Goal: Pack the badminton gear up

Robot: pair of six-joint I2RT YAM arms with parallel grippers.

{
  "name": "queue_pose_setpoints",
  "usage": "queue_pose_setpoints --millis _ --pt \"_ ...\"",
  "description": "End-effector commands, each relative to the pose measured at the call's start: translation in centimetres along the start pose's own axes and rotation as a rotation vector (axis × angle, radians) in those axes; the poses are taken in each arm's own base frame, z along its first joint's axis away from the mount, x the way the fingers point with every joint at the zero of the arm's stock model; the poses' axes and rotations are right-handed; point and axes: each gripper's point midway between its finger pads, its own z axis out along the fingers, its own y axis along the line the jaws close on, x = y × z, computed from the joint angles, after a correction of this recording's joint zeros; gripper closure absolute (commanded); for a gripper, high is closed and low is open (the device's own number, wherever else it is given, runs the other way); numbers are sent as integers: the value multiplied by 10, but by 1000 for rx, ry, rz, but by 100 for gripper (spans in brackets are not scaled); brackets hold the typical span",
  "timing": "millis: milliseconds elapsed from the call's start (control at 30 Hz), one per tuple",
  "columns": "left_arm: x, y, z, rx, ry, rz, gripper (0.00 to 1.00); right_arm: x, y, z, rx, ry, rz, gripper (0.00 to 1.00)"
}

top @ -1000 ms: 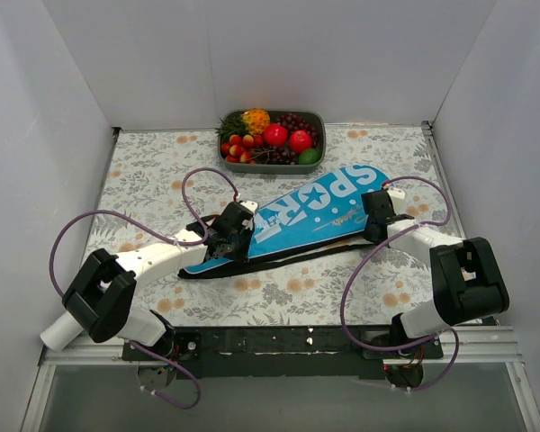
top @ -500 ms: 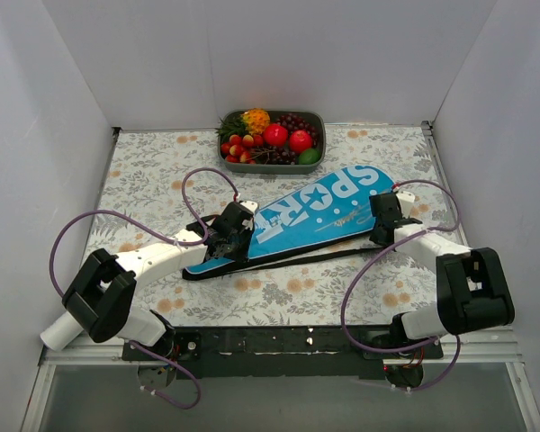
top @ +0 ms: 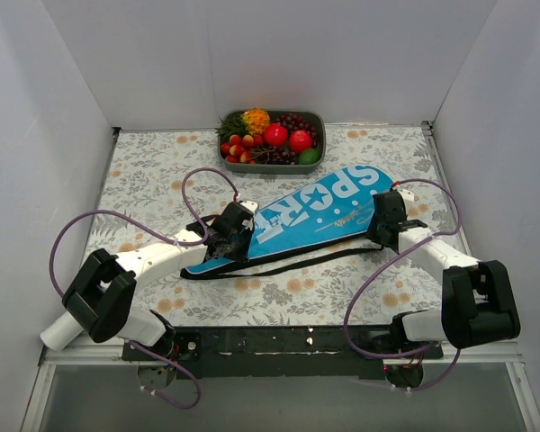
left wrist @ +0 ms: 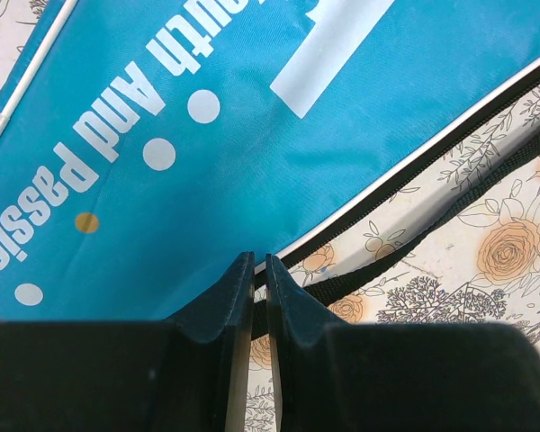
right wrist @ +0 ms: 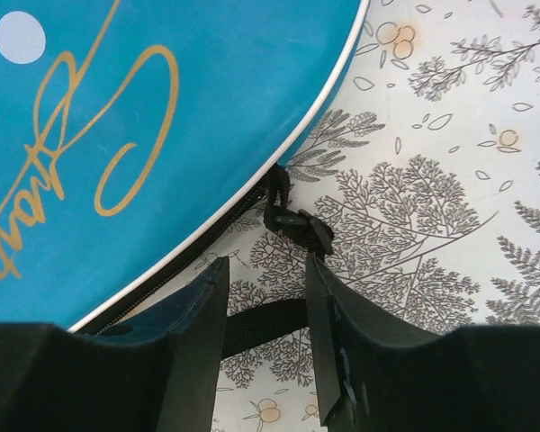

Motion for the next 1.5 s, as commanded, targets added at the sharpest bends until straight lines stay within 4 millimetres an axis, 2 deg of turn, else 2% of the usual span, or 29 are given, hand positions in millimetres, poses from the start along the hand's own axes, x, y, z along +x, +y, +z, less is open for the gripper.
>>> queue_pose_setpoints --millis 0,200,367,633,933,1133,1467 --pt "-4 -2 -4 18 -22 5 90 -8 17 1 -66 4 34 53" --pt "-4 -2 -4 21 -17 3 90 -6 30 4 -107 9 35 55" --pt "-2 -2 -3 21 -13 5 90 -1 26 12 -72 21 29 58" --pt "-2 -3 -2 23 -9 9 90 -12 20 19 -19 -10 28 60" --pt "1 -2 0 22 4 13 90 -13 14 27 22 -20 17 61" --pt "2 -2 1 19 9 13 90 -17 11 30 32 -24 21 66" --pt "3 -2 2 19 14 15 90 -24 4 33 43 -33 16 81"
